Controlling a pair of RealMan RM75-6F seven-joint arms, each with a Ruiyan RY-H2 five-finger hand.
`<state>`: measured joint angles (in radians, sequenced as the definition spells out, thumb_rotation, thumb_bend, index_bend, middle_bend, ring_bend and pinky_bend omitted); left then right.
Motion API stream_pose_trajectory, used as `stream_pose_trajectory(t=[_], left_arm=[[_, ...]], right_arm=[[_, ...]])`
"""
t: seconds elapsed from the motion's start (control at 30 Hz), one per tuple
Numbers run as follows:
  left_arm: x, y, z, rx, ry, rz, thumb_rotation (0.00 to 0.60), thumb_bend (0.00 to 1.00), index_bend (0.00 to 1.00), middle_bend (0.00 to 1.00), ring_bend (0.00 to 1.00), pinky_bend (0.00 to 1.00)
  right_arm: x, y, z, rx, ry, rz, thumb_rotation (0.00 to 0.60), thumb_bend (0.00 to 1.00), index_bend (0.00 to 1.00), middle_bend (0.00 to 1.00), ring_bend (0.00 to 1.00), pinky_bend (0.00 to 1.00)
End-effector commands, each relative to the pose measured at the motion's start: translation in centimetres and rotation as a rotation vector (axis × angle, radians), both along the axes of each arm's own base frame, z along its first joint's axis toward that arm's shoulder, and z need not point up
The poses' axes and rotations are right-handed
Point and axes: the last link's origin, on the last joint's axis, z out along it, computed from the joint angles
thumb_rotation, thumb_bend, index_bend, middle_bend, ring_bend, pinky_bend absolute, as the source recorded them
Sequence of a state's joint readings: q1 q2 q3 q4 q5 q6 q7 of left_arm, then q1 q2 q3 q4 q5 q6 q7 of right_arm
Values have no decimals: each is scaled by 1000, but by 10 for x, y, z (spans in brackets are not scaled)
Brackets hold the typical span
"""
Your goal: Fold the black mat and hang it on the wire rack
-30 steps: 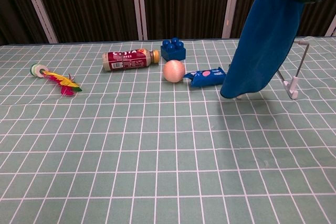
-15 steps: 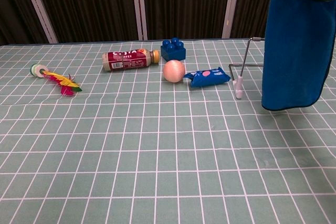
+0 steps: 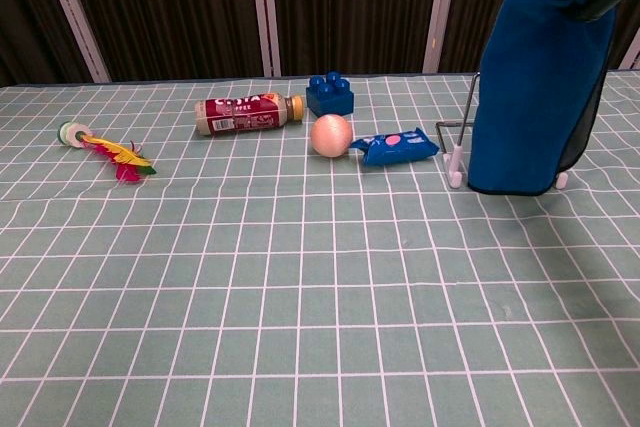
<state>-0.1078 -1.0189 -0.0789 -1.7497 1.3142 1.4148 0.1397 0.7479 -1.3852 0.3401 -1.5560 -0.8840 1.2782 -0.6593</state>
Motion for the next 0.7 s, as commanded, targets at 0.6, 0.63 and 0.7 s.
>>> stream_pose_trajectory(t=[0.6,0.63,0.7], left_arm=[[-10,12,-10,-18,35,56,600,0,0,0,0,0],[-11,13,-10,-18,37,61,600,0,0,0,0,0],[-13,14,-11,-19,40,71,600,0,0,0,0,0]], right_arm=[[-5,-59,3,-11,-52,-75,600,529,731,123,0,155],[-5,-62,3,-14,-51,-81,600,528,731,123,0,154],[-7,-69,4,-19,-56,-96,600,528,731,123,0,155]])
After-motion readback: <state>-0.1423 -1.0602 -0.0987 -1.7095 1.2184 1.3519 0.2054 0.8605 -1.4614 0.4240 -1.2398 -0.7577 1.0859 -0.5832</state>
